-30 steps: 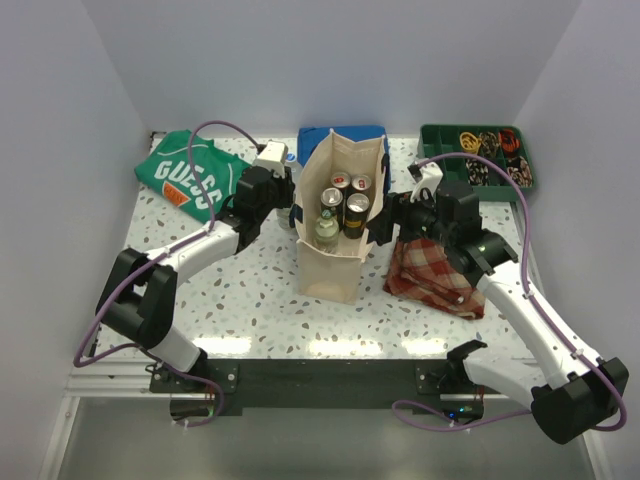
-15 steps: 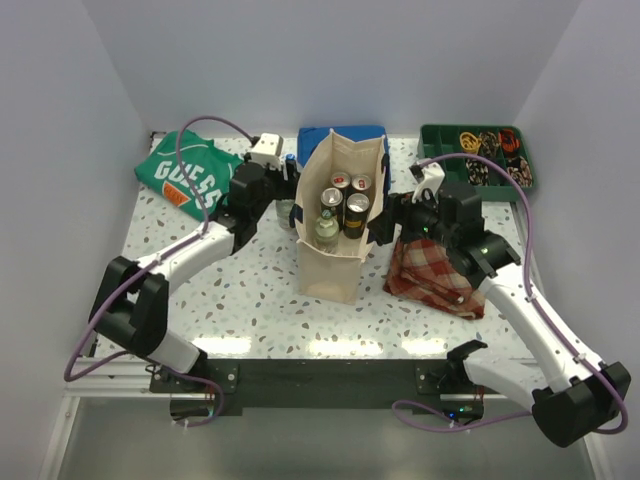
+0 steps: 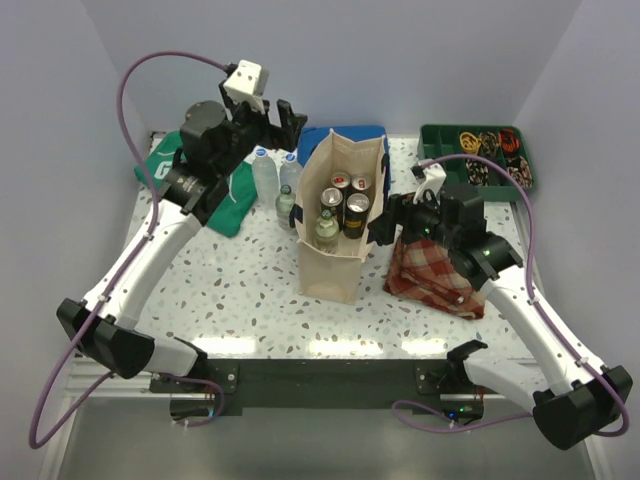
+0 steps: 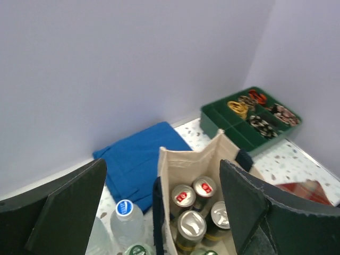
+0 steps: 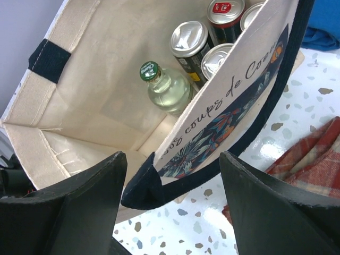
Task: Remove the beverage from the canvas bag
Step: Take out the drink from the canvas bag.
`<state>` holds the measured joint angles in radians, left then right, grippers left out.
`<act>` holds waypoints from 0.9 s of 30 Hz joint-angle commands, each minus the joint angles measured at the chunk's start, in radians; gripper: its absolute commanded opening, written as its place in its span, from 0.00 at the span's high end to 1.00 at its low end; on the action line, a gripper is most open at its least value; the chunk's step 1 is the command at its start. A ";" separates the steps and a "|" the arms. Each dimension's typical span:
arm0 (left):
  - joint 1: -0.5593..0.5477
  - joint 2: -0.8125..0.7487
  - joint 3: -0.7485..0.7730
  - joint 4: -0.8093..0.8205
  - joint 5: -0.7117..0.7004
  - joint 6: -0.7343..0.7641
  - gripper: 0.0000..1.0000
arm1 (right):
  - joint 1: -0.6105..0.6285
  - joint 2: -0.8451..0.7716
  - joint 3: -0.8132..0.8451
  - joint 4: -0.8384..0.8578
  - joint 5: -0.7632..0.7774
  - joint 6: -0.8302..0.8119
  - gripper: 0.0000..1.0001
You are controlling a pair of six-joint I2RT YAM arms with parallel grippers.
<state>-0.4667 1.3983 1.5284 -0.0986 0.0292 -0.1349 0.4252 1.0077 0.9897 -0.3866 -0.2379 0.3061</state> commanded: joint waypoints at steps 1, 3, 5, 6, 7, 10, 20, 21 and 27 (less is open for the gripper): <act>-0.001 0.039 0.111 -0.246 0.231 0.038 0.07 | 0.003 -0.003 0.015 -0.006 -0.054 -0.009 0.26; -0.007 0.048 0.121 -0.279 0.302 0.040 0.07 | 0.003 -0.003 0.010 -0.015 -0.061 -0.019 0.26; -0.018 0.064 0.136 -0.321 0.349 0.053 0.07 | 0.003 -0.009 0.006 -0.018 -0.052 -0.031 0.26; -0.038 0.089 0.148 -0.341 0.357 0.063 0.07 | 0.003 -0.012 0.007 -0.018 -0.049 -0.033 0.26; -0.053 0.103 0.163 -0.367 0.354 0.073 0.07 | 0.001 -0.014 0.009 -0.023 -0.049 -0.036 0.25; -0.134 0.177 0.240 -0.505 0.270 0.126 0.08 | 0.003 -0.015 0.020 -0.026 -0.049 -0.045 0.26; -0.207 0.320 0.340 -0.627 0.112 0.146 0.04 | 0.001 -0.015 0.035 -0.040 -0.034 -0.068 0.25; -0.207 0.326 0.337 -0.632 0.097 0.146 0.04 | 0.001 -0.014 0.035 -0.041 -0.032 -0.068 0.25; -0.207 0.399 0.365 -0.697 0.087 0.149 0.04 | 0.003 0.005 0.046 -0.040 -0.031 -0.073 0.25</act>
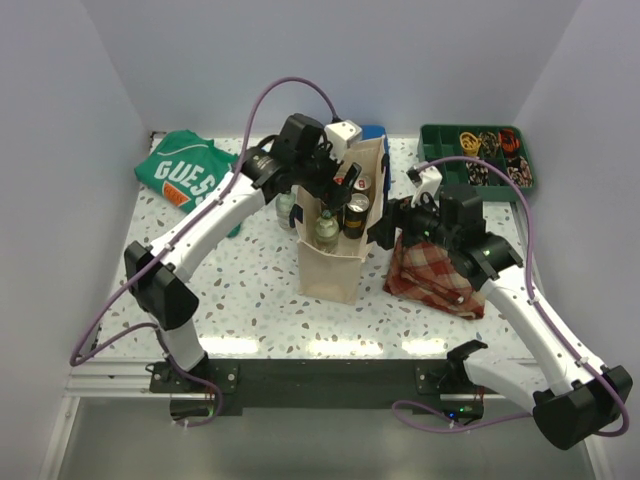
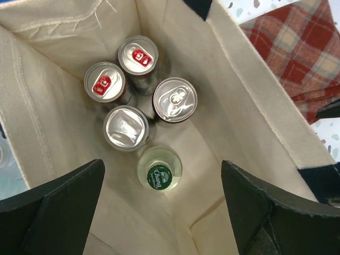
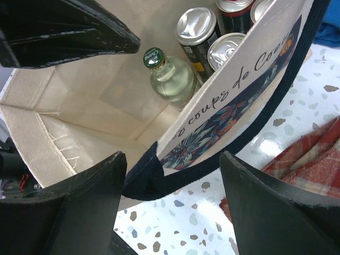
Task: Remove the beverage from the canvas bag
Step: Take out the drink from the canvas bag.
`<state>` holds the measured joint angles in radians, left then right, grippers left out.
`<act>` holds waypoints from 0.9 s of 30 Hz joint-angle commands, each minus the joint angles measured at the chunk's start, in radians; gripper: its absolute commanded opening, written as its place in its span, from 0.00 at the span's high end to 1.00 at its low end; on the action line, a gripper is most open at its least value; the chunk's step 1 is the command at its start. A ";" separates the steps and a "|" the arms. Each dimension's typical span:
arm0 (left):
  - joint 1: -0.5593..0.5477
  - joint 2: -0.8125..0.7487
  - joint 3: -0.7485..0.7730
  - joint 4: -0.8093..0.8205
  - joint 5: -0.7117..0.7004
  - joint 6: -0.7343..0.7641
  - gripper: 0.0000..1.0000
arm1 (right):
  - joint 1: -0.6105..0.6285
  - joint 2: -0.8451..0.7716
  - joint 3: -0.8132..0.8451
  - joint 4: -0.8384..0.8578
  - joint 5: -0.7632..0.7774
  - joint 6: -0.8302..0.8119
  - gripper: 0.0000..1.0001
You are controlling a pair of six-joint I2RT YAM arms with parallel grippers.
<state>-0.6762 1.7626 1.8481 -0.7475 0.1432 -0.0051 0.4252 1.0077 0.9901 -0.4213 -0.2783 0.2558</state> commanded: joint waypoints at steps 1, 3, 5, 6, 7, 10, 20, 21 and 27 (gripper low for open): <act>0.003 0.043 0.049 -0.056 -0.033 0.020 0.04 | 0.003 0.008 0.053 -0.007 0.013 -0.024 0.25; 0.003 0.060 0.056 -0.059 -0.030 0.014 0.04 | 0.001 0.012 0.062 -0.014 0.027 -0.030 0.25; 0.003 0.073 0.065 -0.065 -0.017 0.013 0.04 | 0.001 0.012 0.068 -0.017 0.047 -0.036 0.25; 0.003 0.078 0.068 -0.066 -0.016 0.013 0.04 | 0.003 0.011 0.071 -0.026 0.051 -0.039 0.25; 0.003 0.081 0.069 -0.062 -0.011 0.013 0.04 | 0.003 0.014 0.082 -0.033 0.054 -0.046 0.25; 0.003 0.084 0.060 -0.053 -0.010 -0.024 0.04 | 0.003 0.008 0.075 -0.043 0.050 -0.053 0.25; 0.003 0.080 0.028 -0.035 -0.019 -0.059 0.03 | 0.001 -0.006 0.004 -0.030 -0.197 -0.044 0.38; 0.003 0.081 0.023 -0.033 -0.022 -0.062 0.03 | 0.003 -0.003 -0.001 -0.042 -0.217 -0.043 0.40; 0.001 0.038 -0.049 -0.010 -0.005 -0.091 0.03 | 0.003 -0.024 -0.033 -0.131 -0.331 -0.076 0.41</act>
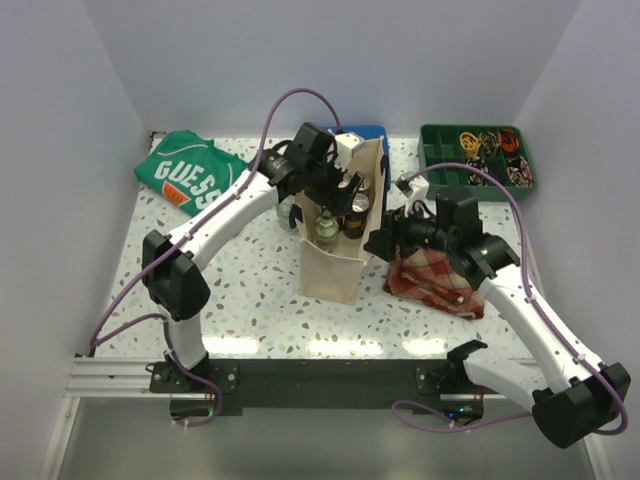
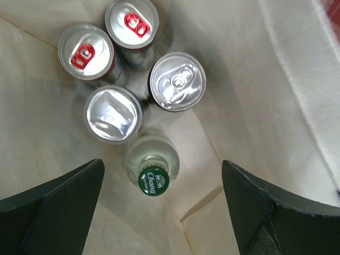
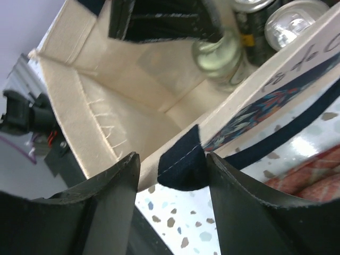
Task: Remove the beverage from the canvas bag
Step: Take out the drink from the canvas bag.
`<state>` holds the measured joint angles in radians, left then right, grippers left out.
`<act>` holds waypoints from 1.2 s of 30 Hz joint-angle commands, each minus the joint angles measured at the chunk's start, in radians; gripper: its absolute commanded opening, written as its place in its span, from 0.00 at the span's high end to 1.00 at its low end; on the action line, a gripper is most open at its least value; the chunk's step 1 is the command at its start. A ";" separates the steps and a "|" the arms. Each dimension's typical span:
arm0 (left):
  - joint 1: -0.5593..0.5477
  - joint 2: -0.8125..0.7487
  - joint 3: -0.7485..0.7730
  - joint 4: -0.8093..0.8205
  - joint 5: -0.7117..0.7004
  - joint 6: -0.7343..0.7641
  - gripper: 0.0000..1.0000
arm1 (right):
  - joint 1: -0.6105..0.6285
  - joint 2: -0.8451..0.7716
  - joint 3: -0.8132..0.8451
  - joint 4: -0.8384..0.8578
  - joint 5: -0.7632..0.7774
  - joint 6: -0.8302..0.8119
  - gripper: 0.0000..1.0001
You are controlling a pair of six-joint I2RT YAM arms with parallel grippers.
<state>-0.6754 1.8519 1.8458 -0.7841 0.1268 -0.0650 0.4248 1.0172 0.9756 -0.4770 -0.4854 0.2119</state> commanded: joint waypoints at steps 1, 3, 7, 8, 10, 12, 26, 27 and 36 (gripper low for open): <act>-0.001 -0.069 -0.072 0.031 0.004 -0.039 0.03 | 0.005 -0.046 -0.024 -0.084 -0.136 -0.045 0.40; 0.000 -0.088 -0.092 0.036 -0.003 -0.039 0.02 | 0.003 -0.054 -0.026 -0.113 -0.165 -0.049 0.39; -0.001 -0.111 -0.131 0.032 0.000 -0.053 0.02 | 0.006 -0.075 -0.049 -0.149 -0.193 -0.052 0.35; -0.003 -0.112 -0.137 0.031 0.002 -0.058 0.02 | 0.008 -0.081 -0.055 -0.153 -0.197 -0.054 0.34; -0.007 -0.117 -0.154 0.039 0.002 -0.065 0.02 | 0.012 -0.081 -0.064 -0.153 -0.199 -0.055 0.32; -0.012 -0.120 -0.154 0.036 0.000 -0.070 0.02 | 0.019 -0.066 -0.061 -0.149 -0.217 -0.052 0.32; -0.024 -0.088 -0.158 0.008 -0.053 -0.101 0.04 | 0.084 -0.002 -0.051 -0.147 -0.078 -0.069 0.30; -0.023 -0.080 -0.155 -0.004 -0.059 -0.102 0.04 | 0.085 0.000 -0.048 -0.144 -0.073 -0.069 0.30; -0.023 0.000 -0.115 -0.030 -0.079 -0.110 0.10 | 0.083 -0.006 -0.041 -0.137 -0.019 -0.080 0.27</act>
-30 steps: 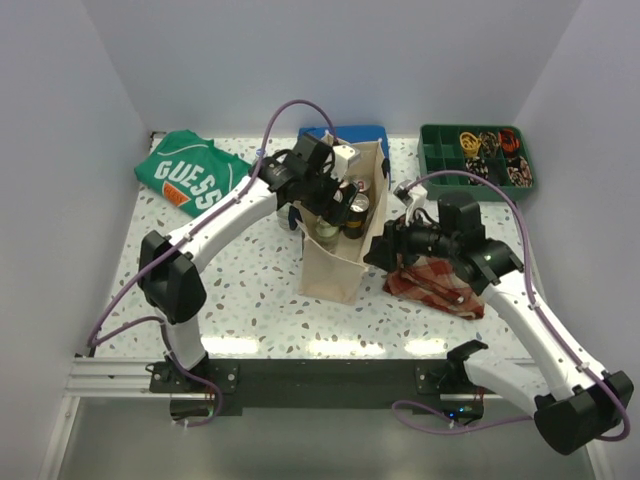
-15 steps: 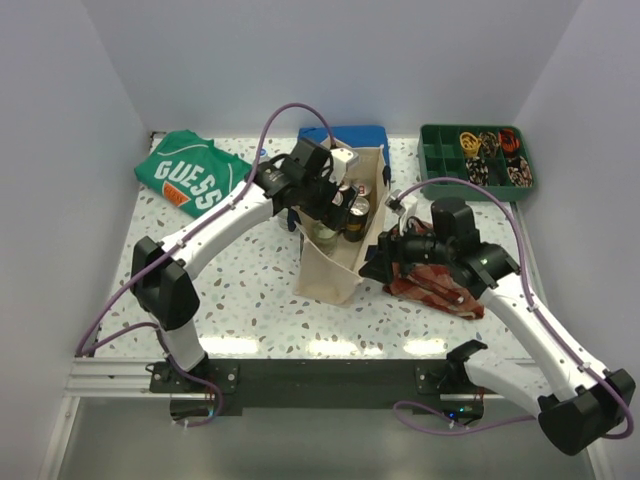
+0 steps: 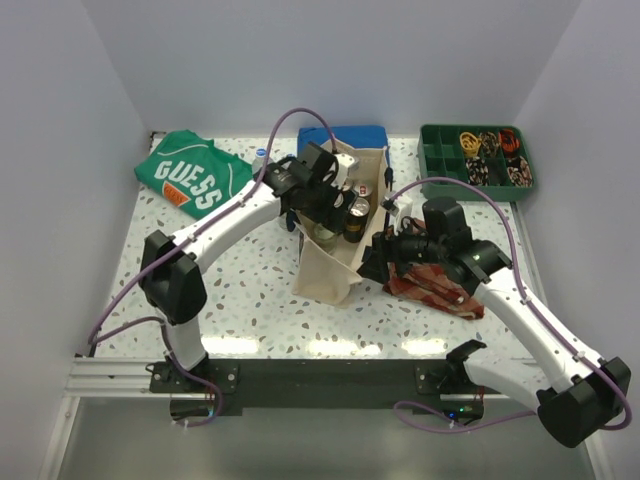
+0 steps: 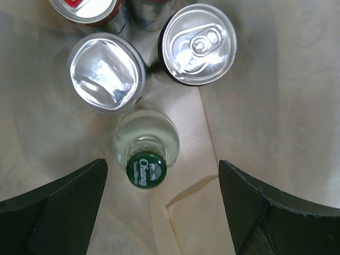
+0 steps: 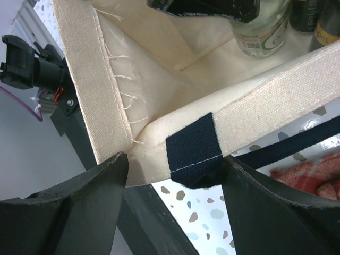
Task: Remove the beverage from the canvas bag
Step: Take out the drink from the canvas bag.
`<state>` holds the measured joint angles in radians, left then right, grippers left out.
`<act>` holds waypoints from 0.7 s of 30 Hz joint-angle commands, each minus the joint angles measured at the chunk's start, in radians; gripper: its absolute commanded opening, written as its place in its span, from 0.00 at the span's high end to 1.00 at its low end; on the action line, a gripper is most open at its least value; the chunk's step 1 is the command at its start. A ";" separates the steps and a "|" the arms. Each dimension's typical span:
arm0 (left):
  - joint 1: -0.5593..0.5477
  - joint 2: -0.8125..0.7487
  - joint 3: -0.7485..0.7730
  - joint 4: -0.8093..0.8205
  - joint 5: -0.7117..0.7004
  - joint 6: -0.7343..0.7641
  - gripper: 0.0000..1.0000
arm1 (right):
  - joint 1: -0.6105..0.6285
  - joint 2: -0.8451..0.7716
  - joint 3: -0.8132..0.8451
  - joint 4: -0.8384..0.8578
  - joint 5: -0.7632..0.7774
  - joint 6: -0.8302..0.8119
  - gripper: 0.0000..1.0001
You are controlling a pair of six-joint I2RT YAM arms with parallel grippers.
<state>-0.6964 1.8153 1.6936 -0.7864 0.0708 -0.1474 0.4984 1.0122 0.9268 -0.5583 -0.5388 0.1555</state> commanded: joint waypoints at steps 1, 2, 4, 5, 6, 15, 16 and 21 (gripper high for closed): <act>-0.003 0.039 0.040 -0.024 -0.020 -0.029 0.11 | 0.009 -0.004 0.006 -0.054 0.042 -0.024 0.27; -0.003 0.041 0.038 -0.016 -0.019 -0.032 0.12 | 0.011 -0.009 0.007 -0.054 0.046 -0.024 0.27; -0.003 0.055 0.044 -0.013 -0.020 -0.037 0.15 | 0.011 -0.014 0.007 -0.055 0.054 -0.027 0.27; -0.003 0.058 0.047 -0.016 -0.022 -0.037 0.16 | 0.011 -0.020 0.007 -0.054 0.057 -0.025 0.27; -0.003 0.065 0.049 -0.017 -0.026 -0.040 0.19 | 0.009 -0.021 0.007 -0.054 0.060 -0.025 0.27; -0.003 0.070 0.041 -0.002 -0.022 -0.043 0.45 | 0.011 -0.027 0.009 -0.054 0.076 -0.027 0.27; -0.003 0.072 0.043 -0.004 -0.022 -0.041 0.48 | 0.011 -0.029 0.009 -0.055 0.077 -0.027 0.27; -0.003 0.070 0.040 -0.016 -0.013 -0.032 0.74 | 0.011 -0.035 0.007 -0.055 0.094 -0.028 0.27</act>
<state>-0.6952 1.8835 1.7115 -0.7826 0.0162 -0.1612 0.4995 0.9943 0.9268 -0.5716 -0.4782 0.1516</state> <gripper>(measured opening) 0.369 0.733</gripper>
